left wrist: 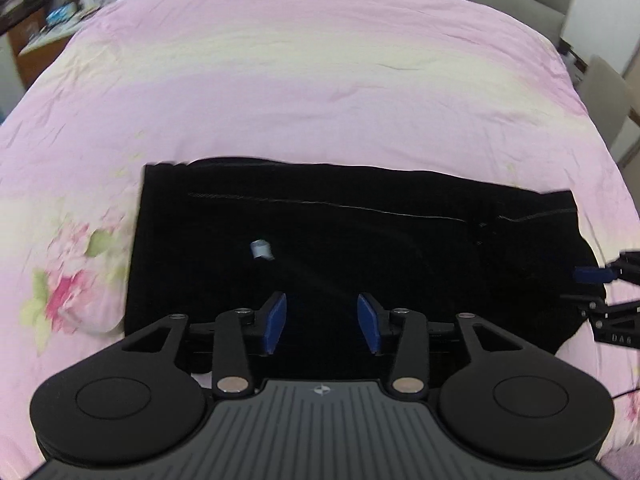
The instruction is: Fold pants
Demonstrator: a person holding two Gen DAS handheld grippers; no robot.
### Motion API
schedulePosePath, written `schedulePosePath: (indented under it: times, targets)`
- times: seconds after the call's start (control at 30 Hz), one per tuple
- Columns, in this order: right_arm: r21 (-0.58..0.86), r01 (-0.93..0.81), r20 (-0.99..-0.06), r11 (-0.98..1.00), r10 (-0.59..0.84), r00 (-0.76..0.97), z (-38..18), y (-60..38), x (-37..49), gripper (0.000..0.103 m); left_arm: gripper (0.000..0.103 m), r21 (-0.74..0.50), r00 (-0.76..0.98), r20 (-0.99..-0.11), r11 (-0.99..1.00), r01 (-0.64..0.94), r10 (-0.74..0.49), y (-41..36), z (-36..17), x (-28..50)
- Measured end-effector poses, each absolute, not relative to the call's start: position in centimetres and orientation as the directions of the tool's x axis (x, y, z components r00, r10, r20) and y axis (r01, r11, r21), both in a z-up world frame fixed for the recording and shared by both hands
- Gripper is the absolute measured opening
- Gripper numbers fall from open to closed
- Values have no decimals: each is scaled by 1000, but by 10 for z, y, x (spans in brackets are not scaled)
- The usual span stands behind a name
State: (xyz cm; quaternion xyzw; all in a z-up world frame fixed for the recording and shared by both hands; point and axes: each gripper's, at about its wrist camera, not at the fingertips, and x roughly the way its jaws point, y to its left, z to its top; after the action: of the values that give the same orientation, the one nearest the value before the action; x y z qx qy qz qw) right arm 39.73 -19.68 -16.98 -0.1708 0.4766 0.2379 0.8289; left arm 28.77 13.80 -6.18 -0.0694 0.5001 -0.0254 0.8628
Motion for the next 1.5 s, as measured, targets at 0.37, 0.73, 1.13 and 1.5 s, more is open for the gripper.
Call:
schedulePosePath:
  times: [0.37, 0.73, 1.13, 1.5]
  targets:
    - [-91, -612, -890, 785, 212, 405, -194, -107, 397, 40, 63, -345, 592, -805, 843, -412, -41, 239, -124, 238]
    - [-147, -656, -906, 740, 166, 390, -218, -54, 415, 57, 85, -601, 667, -738, 549, -581, -103, 271, -189, 240]
    - [-107, -651, -937, 752, 143, 319, -251, -36, 430, 57, 69, -643, 696, -710, 499, -581, -104, 270, -205, 257]
    - [-119, -645, -927, 755, 149, 345, -232, -53, 421, 58, 59, -621, 813, -580, 668, -410, -40, 230, -131, 244]
